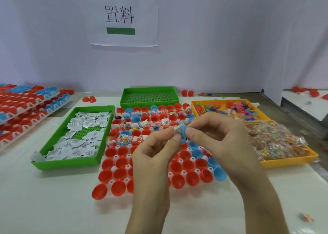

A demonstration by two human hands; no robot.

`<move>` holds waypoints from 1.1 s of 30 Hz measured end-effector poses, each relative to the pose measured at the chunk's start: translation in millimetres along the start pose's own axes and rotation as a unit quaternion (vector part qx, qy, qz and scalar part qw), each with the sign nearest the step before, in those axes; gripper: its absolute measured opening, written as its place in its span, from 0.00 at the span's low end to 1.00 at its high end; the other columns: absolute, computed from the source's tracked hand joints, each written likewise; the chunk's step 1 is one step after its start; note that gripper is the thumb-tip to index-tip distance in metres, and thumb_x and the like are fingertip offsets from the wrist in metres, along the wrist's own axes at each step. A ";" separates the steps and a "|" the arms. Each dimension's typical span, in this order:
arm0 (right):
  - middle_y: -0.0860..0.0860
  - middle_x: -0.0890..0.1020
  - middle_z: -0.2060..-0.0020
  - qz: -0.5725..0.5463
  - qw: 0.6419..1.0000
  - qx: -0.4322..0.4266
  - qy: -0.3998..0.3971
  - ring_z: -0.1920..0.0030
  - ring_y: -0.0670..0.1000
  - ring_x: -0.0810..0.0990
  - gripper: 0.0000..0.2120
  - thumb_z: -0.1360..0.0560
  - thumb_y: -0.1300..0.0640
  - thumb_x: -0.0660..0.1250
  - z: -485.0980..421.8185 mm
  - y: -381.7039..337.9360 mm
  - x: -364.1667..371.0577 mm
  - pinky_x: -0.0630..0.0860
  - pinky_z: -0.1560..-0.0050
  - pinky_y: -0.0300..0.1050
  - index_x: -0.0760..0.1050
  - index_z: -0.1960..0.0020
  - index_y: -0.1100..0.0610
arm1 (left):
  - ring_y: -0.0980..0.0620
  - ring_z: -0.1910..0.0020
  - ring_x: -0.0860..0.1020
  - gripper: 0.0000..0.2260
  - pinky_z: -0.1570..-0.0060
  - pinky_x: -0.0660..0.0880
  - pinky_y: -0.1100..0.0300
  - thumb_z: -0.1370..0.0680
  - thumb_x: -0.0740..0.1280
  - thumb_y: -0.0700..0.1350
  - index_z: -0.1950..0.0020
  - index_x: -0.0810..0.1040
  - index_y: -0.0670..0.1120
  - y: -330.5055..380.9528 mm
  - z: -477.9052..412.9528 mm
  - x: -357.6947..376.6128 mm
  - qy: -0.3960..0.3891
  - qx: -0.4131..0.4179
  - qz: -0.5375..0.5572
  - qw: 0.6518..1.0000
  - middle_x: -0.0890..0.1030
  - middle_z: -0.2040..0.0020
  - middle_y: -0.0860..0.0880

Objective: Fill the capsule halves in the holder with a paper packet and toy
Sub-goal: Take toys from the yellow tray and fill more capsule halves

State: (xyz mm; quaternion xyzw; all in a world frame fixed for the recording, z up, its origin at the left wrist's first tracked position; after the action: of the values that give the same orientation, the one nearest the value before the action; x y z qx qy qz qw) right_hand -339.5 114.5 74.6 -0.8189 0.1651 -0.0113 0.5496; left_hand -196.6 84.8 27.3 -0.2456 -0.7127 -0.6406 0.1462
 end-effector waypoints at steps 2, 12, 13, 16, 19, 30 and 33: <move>0.48 0.86 0.63 0.009 1.000 0.002 -0.001 0.59 0.47 0.85 0.03 0.28 0.64 0.74 0.2 0.4 -0.5 0.81 0.54 0.37 0.83 0.57 0.57 | 0.54 0.58 0.85 0.13 0.59 0.79 0.67 0.41 0.77 0.47 0.58 0.88 0.48 -1.2 -0.2 0.8 -0.023 -0.013 0.012 1.000 0.87 0.57 0.47; 0.50 0.86 0.61 -0.010 0.999 -0.015 -0.030 0.58 0.49 0.85 0.08 0.29 0.66 0.75 3.7 -5.3 1.0 0.81 0.54 0.38 0.81 0.53 0.56 | 0.55 0.59 0.84 0.11 0.59 0.79 0.66 0.41 0.77 0.46 0.60 0.88 0.48 -4.6 -3.0 -1.6 -0.070 -0.054 0.008 0.996 0.86 0.60 0.49; 0.50 0.85 0.60 -0.007 0.999 -0.017 -0.034 0.58 0.49 0.85 0.09 0.28 0.65 0.75 4.1 -5.4 1.2 0.81 0.54 0.38 0.81 0.51 0.55 | 0.55 0.58 0.84 0.11 0.59 0.79 0.66 0.41 0.77 0.46 0.60 0.88 0.48 -4.3 -2.7 -1.5 -0.073 -0.053 0.007 0.996 0.86 0.60 0.49; 0.51 0.83 0.59 0.019 0.998 -0.031 -0.052 0.57 0.50 0.85 0.14 0.28 0.66 0.74 5.5 -7.2 2.7 0.81 0.54 0.37 0.83 0.47 0.51 | 0.54 0.57 0.84 0.11 0.58 0.79 0.66 0.41 0.77 0.48 0.60 0.88 0.50 -2.8 -3.1 -3.1 -0.072 -0.034 -0.018 0.997 0.86 0.59 0.49; 0.52 0.85 0.59 0.032 0.996 -0.056 -0.057 0.56 0.52 0.86 0.13 0.28 0.67 0.74 6.3 -11.0 1.5 0.83 0.53 0.42 0.84 0.49 0.51 | 0.54 0.56 0.85 0.10 0.56 0.79 0.66 0.38 0.76 0.48 0.57 0.88 0.52 4.6 -3.0 -2.9 -0.073 0.021 -0.083 0.994 0.87 0.59 0.50; 0.51 0.87 0.58 0.063 0.992 -0.044 -0.103 0.55 0.51 0.87 0.10 0.30 0.71 0.75 10.1 -1.6 -12.1 0.82 0.53 0.41 0.81 0.55 0.57 | 0.54 0.58 0.84 0.17 0.56 0.79 0.67 0.30 0.77 0.33 0.45 0.84 0.49 14.2 4.5 13.8 -0.131 0.155 -0.289 0.936 0.85 0.60 0.54; 0.49 0.87 0.60 0.094 0.988 -0.045 -0.116 0.57 0.48 0.87 0.12 0.31 0.70 0.76 13.7 0.0 -20.8 0.80 0.56 0.35 0.82 0.55 0.55 | 0.56 0.57 0.84 0.25 0.54 0.78 0.68 0.29 0.78 0.35 0.37 0.79 0.54 6.3 7.5 21.1 -0.156 0.148 -0.336 0.917 0.84 0.60 0.55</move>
State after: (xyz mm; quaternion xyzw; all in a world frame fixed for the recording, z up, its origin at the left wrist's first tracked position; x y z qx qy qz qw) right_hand -356.4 132.6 72.6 -0.8191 0.1773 0.1430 0.5264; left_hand -210.1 96.0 42.6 -0.0641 -0.8534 -0.4930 -0.1565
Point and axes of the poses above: each hand's wrist, its own z-axis away from the middle knuckle, its own x-axis out of the palm, y = z × x, the point moved 8 cm from there along -z, towards the middle knuckle
